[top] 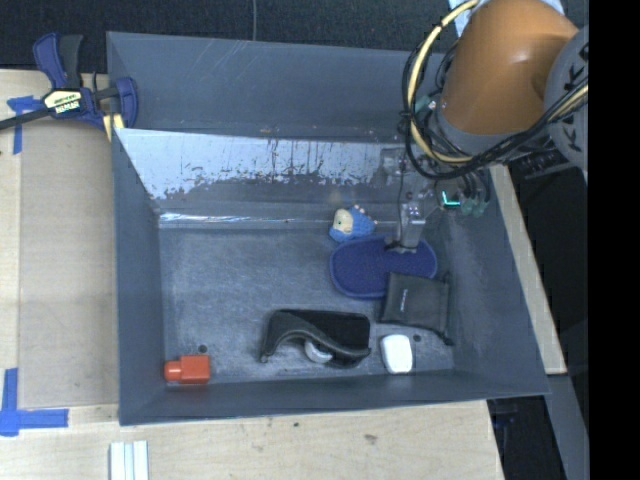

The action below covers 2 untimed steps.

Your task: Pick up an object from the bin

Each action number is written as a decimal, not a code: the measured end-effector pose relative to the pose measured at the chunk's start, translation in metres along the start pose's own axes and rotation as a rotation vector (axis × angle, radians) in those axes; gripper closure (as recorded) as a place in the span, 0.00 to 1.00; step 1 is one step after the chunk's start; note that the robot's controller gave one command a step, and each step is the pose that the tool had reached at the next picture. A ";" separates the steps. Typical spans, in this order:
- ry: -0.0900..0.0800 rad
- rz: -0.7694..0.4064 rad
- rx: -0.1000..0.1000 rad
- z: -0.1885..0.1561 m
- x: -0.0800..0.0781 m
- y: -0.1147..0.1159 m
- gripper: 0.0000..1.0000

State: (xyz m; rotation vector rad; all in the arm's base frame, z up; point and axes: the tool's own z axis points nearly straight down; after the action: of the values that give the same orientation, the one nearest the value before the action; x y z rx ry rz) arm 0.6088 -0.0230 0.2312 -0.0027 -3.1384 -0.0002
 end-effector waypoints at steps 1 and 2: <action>-0.005 -0.110 0.000 -0.003 0.009 0.012 0.00; 0.000 -0.363 0.000 0.083 0.048 0.010 0.00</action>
Offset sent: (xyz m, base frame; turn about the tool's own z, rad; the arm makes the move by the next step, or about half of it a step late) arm -0.0097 0.0119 0.0020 -0.1116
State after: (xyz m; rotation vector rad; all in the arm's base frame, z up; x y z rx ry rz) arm 0.5605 -0.0130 0.1488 0.5640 -3.0870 -0.0018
